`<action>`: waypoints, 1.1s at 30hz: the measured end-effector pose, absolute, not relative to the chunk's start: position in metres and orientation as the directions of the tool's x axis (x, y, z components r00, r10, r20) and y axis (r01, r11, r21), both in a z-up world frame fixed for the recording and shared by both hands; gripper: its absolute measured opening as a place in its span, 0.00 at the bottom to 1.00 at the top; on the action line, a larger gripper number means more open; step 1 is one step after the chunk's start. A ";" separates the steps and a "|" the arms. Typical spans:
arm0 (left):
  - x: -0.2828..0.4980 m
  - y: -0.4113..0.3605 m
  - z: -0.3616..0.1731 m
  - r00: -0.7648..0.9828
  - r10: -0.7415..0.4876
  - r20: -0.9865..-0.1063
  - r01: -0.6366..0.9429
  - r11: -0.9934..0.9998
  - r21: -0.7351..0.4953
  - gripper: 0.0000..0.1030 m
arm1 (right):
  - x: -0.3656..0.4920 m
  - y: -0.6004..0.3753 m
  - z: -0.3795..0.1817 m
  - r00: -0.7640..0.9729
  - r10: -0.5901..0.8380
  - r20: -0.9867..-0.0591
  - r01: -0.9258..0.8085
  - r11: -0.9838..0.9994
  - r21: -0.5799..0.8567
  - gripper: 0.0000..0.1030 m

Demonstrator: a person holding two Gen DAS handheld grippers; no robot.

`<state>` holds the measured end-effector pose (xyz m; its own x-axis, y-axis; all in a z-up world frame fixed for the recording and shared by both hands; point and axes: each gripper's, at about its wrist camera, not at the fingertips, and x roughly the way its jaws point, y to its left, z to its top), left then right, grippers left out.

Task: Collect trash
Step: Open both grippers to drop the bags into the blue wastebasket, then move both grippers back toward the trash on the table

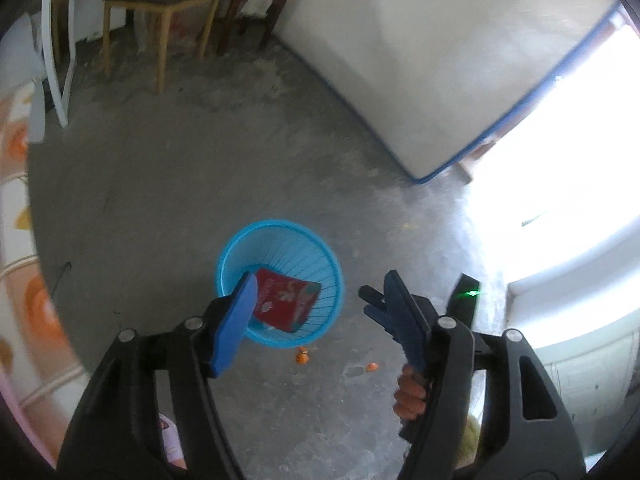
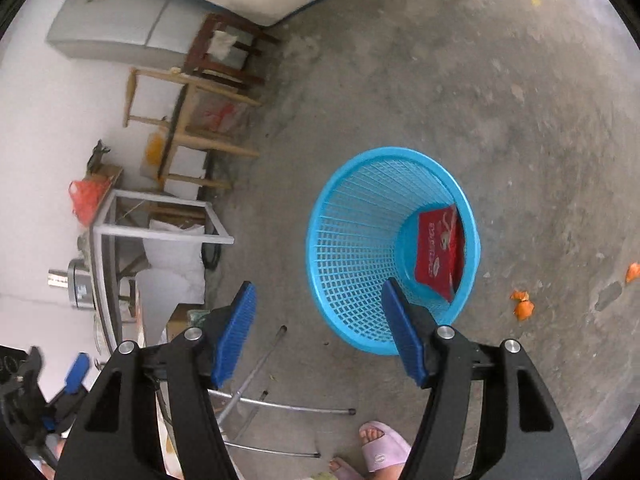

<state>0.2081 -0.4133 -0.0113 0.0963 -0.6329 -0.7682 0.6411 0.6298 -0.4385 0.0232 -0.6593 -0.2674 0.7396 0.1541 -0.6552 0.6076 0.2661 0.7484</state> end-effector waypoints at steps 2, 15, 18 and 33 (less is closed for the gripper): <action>0.198 -0.395 0.007 0.114 -0.655 -0.747 0.666 0.608 -0.432 0.64 | 0.013 -0.651 -0.251 0.741 0.145 -0.655 0.596 0.308 0.742 0.62; 0.095 -0.233 0.065 0.266 -0.622 -0.737 0.736 0.625 -0.262 0.80 | -0.026 -0.539 -0.108 0.683 -0.060 -0.728 0.511 0.751 0.417 0.87; 0.080 -0.198 0.052 0.268 -0.591 -0.761 0.703 0.660 -0.265 0.81 | -0.010 -0.498 -0.080 0.654 -0.115 -0.748 0.472 0.835 0.284 0.93; 0.067 0.026 0.015 0.568 -0.471 -0.675 0.287 0.882 -0.373 0.92 | 0.061 -0.303 0.022 0.778 -0.182 -0.601 0.174 0.982 -0.073 0.94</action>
<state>0.0667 0.0258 0.0152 0.5683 -0.4707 -0.6749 0.2874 0.8821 -0.3732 0.0615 -0.3032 0.0221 0.7778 -0.1823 -0.6014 0.1740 0.9821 -0.0727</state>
